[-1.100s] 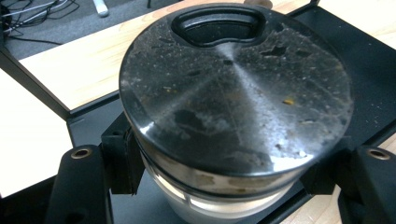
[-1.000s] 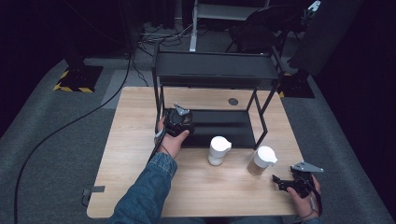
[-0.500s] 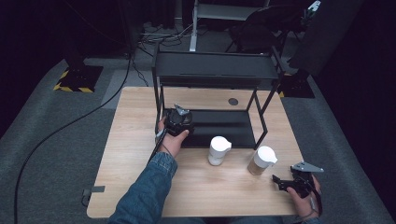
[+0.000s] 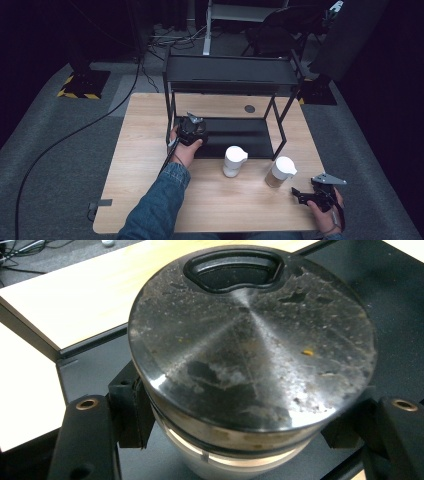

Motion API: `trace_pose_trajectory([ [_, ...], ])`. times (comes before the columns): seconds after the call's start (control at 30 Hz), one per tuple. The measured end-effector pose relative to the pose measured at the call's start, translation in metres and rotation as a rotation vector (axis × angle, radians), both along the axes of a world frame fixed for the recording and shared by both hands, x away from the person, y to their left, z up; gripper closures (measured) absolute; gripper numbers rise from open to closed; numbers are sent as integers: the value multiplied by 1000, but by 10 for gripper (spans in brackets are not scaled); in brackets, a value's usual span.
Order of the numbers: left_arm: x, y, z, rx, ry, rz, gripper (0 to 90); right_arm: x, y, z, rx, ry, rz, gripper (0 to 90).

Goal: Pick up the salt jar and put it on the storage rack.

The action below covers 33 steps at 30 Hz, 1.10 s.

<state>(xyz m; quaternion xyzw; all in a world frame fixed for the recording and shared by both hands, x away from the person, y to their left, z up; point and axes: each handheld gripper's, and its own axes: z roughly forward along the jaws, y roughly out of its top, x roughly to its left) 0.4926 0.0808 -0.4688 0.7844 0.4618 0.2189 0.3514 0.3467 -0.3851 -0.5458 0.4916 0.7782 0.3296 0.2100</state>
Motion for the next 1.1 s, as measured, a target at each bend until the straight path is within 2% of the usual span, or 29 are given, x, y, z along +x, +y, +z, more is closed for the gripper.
trace_pose_trajectory([
  [1.1, 7, 0, -12, 1, 39, 21, 301, 0, 0, 0, 0, 0, 0, 42],
])
